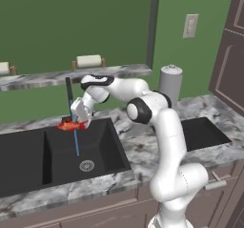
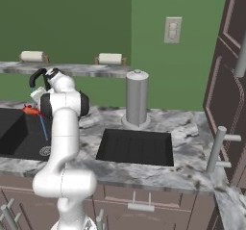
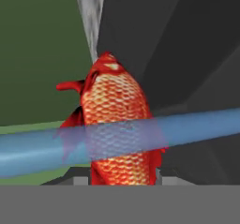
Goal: Take the fish out of the fridge, briefly rinse it in the sink, and place it on the tray next to the sink.
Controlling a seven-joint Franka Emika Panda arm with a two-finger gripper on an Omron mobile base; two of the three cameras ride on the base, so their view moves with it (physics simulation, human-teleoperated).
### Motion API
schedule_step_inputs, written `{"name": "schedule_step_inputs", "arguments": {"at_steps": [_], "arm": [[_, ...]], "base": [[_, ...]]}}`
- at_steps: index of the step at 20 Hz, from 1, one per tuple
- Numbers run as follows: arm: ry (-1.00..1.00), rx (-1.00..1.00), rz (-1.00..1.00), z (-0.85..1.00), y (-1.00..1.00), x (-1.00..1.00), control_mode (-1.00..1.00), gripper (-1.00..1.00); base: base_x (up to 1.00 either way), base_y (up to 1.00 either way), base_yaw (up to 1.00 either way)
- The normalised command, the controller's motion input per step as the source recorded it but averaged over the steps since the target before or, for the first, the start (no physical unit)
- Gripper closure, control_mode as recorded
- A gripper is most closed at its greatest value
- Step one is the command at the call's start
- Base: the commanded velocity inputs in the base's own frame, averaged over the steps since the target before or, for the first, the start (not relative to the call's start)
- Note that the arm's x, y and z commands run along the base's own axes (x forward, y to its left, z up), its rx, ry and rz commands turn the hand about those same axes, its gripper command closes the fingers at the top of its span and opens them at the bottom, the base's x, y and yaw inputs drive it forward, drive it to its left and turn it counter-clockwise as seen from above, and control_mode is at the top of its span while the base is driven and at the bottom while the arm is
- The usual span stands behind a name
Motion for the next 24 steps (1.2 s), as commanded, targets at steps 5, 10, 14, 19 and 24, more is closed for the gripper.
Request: {"name": "schedule_step_inputs", "arguments": {"at_steps": [5,10,14,19,24], "arm": [[-0.01,0.01,0.00,0.04,-0.01,-0.06,-1.00,1.00],[-0.02,0.00,0.00,0.00,-0.35,0.12,-1.00,1.00],[-0.02,-0.02,-0.05,-0.01,-0.35,0.47,-1.00,1.00],[0.00,-0.02,-0.09,-0.07,-0.09,0.60,-1.00,1.00],[0.04,-0.01,-0.03,-0.03,0.00,0.27,-1.00,1.00]], "base": [[0.00,0.00,0.00],[0.00,0.00,0.00],[0.00,0.00,0.00],[0.00,0.00,0.00],[0.00,0.00,0.00]]}}
